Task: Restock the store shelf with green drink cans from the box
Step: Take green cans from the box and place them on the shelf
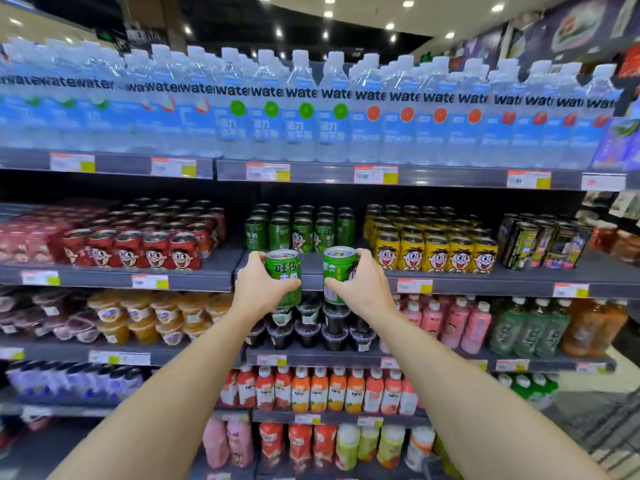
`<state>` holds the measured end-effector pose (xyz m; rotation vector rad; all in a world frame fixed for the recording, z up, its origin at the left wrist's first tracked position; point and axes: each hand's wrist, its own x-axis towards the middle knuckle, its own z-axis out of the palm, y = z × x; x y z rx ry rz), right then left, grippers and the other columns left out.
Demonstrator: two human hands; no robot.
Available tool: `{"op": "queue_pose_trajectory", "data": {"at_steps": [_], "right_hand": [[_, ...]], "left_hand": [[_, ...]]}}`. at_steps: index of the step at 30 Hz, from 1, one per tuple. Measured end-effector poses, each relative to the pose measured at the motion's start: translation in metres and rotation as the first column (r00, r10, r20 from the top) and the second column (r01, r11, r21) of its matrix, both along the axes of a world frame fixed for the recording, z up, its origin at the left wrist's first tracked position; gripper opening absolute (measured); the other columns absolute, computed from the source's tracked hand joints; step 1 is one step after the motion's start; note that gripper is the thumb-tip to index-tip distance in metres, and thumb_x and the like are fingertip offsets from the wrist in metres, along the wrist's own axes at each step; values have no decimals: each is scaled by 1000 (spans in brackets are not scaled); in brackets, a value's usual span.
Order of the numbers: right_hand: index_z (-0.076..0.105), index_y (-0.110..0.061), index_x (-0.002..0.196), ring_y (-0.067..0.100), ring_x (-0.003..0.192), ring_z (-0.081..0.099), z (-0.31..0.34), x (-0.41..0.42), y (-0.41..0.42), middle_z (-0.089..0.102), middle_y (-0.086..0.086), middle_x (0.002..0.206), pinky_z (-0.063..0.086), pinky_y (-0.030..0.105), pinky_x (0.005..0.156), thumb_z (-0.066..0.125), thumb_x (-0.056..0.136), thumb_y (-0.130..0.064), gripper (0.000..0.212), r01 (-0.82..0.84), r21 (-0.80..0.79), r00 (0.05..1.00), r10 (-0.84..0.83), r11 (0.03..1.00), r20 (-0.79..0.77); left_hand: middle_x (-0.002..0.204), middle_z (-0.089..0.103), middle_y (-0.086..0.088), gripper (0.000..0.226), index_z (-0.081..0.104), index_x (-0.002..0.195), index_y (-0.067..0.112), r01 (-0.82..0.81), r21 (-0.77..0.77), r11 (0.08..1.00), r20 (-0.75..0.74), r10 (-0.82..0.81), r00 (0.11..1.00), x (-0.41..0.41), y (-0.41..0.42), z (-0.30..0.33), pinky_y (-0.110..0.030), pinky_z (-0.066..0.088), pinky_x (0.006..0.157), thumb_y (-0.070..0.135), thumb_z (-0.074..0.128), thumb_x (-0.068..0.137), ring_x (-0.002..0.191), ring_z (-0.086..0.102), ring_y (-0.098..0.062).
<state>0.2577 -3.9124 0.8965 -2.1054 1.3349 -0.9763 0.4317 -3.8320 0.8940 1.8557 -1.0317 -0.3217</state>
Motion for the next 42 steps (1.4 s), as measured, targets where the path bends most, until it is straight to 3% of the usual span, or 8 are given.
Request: {"op": "queue_pose_trajectory", "data": {"at_steps": [4, 8, 18, 24, 27, 30, 38, 42], "right_hand": [[43, -19, 125, 22, 113, 54, -2, 35, 0, 55, 2, 120, 48, 38, 87, 77, 75, -38, 63, 14, 2, 1000, -14, 1000, -14], [45, -19, 125, 21, 113, 53, -5, 59, -1, 56, 2, 120, 49, 37, 88, 76, 76, -37, 61, 52, 5, 999, -52, 999, -13], [49, -23, 117, 20, 101, 60, -22, 77, -7, 60, -2, 111, 51, 35, 79, 77, 72, -38, 54, 192, 26, 981, -191, 981, -23], [48, -24, 118, 21, 101, 58, -26, 69, -34, 60, -3, 112, 49, 35, 77, 75, 72, -40, 56, 224, 31, 973, -222, 974, -66], [47, -22, 121, 21, 104, 56, -25, 67, -56, 58, -1, 114, 45, 33, 75, 75, 74, -39, 57, 226, 9, 972, -225, 974, -68], [47, -20, 123, 24, 104, 58, -24, 70, -77, 59, 1, 115, 50, 36, 80, 76, 73, -39, 60, 212, -1, 976, -212, 977, -49], [40, -17, 137, 27, 116, 55, -36, 75, -114, 56, 4, 130, 50, 40, 89, 77, 76, -41, 76, 200, 10, 980, -200, 980, -13], [41, -18, 136, 27, 117, 55, -42, 74, -126, 55, 3, 130, 49, 38, 89, 77, 76, -40, 73, 191, 15, 982, -191, 981, -9]], "left_hand": [[117, 60, -3, 80, 42, 131, 15, 32, 0, 999, 21, -32, 999, 35, -9, 0, -39, 52, 87, 38, 84, 66, 101, 59, -20], [105, 56, 4, 75, 43, 129, 14, 86, -15, 996, 33, -85, 996, 61, -20, 0, -32, 48, 82, 32, 85, 69, 93, 56, -16], [121, 62, -2, 83, 44, 133, 15, 211, -6, 977, 57, -211, 976, 81, -58, -14, -35, 50, 86, 36, 87, 65, 102, 59, -18], [116, 63, -2, 79, 43, 132, 14, 269, -5, 963, 24, -269, 963, 73, -89, -21, -33, 50, 85, 30, 86, 68, 92, 56, -14], [109, 59, 2, 79, 42, 133, 14, 269, -3, 963, 41, -269, 962, 69, -106, -20, -29, 46, 80, 31, 85, 69, 91, 53, -13], [117, 60, -3, 82, 40, 136, 14, 263, 14, 965, 62, -263, 963, 64, -125, -18, -31, 46, 78, 34, 85, 70, 91, 52, -14], [124, 59, -4, 84, 41, 134, 13, 209, 3, 978, 59, -209, 976, 55, -160, -31, -39, 49, 91, 37, 86, 67, 110, 57, -23], [120, 62, -5, 84, 41, 136, 14, 194, -10, 981, 65, -193, 979, 50, -170, -42, -41, 48, 94, 36, 85, 68, 111, 57, -24]]}}
